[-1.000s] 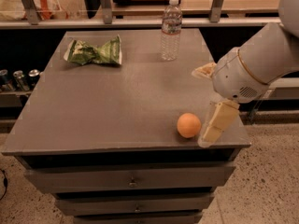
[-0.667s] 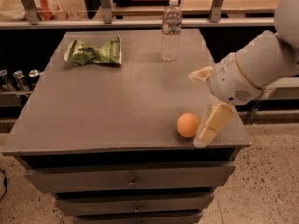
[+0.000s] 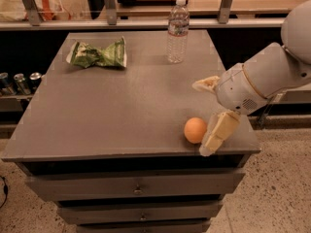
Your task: Move orange near green jalapeno chip bag
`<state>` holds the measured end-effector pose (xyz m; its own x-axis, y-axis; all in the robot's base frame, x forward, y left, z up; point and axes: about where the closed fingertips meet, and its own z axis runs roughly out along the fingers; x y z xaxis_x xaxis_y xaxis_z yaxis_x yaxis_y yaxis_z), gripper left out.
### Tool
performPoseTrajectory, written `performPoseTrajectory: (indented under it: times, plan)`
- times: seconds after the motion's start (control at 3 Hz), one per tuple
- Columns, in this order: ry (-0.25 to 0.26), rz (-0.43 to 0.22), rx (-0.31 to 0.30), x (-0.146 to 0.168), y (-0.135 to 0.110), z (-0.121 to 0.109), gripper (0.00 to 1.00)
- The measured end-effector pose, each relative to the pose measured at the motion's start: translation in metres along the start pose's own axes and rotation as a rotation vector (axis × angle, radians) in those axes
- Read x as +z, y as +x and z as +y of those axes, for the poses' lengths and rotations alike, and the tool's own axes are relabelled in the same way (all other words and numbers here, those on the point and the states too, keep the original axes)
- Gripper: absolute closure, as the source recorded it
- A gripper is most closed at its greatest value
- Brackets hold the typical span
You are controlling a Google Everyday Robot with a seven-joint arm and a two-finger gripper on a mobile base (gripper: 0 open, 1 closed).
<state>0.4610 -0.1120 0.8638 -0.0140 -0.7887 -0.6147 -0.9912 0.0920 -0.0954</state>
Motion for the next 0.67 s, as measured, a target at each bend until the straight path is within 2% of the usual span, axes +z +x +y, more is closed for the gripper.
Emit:
performPoseTrajectory:
  times: [0.67]
  plan:
    - [-0.024, -0.024, 0.004, 0.0054, 0.0046, 0.0026, 0.0]
